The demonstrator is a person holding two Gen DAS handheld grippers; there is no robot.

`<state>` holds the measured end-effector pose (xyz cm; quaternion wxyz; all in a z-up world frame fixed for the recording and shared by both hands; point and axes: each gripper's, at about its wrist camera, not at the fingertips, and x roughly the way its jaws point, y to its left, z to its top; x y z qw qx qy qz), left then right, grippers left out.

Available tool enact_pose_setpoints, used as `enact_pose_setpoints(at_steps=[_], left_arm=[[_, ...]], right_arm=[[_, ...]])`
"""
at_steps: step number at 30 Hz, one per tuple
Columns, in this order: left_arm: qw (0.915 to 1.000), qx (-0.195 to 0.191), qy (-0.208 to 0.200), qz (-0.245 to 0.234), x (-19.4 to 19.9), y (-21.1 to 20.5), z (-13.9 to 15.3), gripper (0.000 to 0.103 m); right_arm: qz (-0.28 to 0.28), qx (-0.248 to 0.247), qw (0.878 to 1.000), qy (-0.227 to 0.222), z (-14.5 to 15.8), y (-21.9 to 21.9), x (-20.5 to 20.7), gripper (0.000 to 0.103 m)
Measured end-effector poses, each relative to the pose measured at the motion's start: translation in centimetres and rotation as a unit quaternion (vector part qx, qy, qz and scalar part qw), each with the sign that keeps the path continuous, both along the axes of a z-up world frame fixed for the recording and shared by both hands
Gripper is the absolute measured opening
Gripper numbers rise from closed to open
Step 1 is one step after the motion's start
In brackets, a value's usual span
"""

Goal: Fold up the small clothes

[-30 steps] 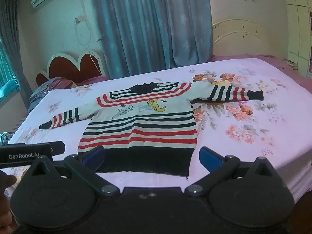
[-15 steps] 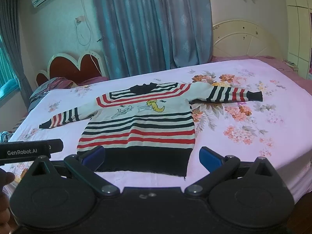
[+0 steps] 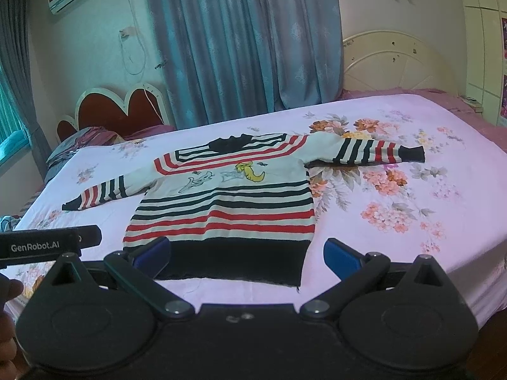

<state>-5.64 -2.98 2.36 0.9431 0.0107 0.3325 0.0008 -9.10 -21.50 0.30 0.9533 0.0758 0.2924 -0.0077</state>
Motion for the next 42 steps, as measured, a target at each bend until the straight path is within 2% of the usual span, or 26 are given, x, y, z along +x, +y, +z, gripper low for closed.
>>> enact_pose_setpoints(at_steps=[42], left_arm=[[1.0000, -0.005, 0.000, 0.006, 0.41, 0.81, -0.30, 0.103]], right_arm=[[0.002, -0.001, 1.000, 0.001, -0.41, 0.31, 0.45, 0.102]])
